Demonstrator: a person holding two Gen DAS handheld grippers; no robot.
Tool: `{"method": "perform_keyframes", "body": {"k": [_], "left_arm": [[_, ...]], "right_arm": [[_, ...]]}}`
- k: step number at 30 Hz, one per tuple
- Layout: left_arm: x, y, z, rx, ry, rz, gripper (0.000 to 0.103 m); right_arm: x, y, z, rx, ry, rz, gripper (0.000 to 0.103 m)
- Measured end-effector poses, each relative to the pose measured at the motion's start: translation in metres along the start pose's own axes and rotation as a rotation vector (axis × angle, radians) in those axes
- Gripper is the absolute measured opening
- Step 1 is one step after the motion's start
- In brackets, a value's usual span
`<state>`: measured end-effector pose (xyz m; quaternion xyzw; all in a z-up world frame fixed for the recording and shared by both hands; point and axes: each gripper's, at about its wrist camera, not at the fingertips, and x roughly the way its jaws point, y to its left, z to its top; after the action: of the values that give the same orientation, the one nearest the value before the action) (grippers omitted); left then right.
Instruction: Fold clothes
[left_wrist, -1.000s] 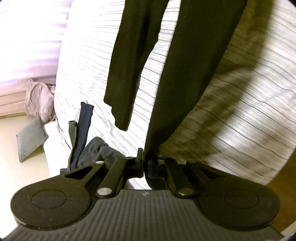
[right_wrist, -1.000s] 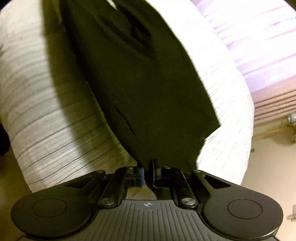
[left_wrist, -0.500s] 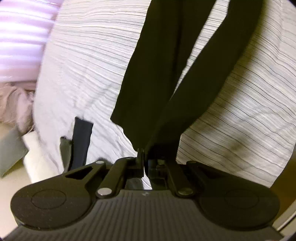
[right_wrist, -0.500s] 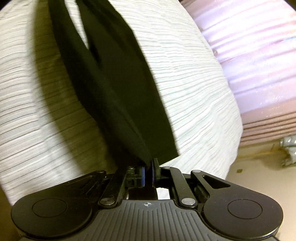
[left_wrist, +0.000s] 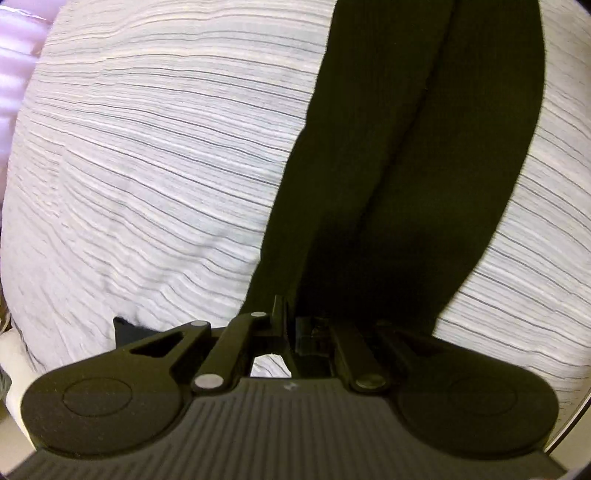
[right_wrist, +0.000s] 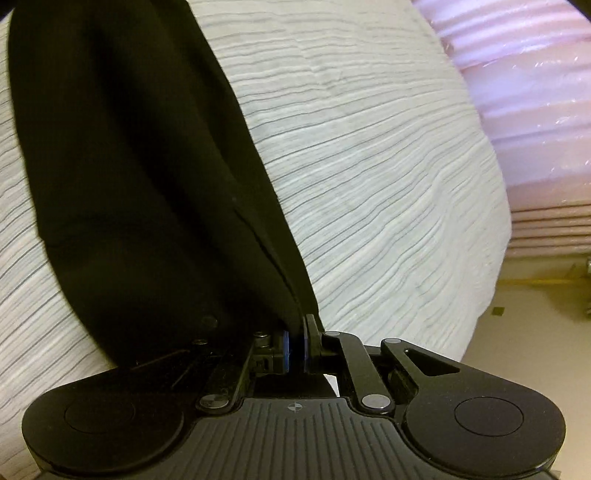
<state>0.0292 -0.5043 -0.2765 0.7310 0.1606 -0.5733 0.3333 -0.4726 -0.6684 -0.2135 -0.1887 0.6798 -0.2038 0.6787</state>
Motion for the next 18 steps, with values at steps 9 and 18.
{"method": "perform_keyframes", "body": {"k": [9, 18], "left_arm": [[0.051, 0.029, 0.036, -0.136, 0.071, 0.085, 0.025], [0.037, 0.058, 0.049, -0.493, 0.091, 0.292, 0.033]], "right_arm": [[0.065, -0.040, 0.009, 0.103, -0.036, 0.097, 0.013], [0.093, -0.084, -0.033, 0.707, -0.076, 0.053, 0.080]]}}
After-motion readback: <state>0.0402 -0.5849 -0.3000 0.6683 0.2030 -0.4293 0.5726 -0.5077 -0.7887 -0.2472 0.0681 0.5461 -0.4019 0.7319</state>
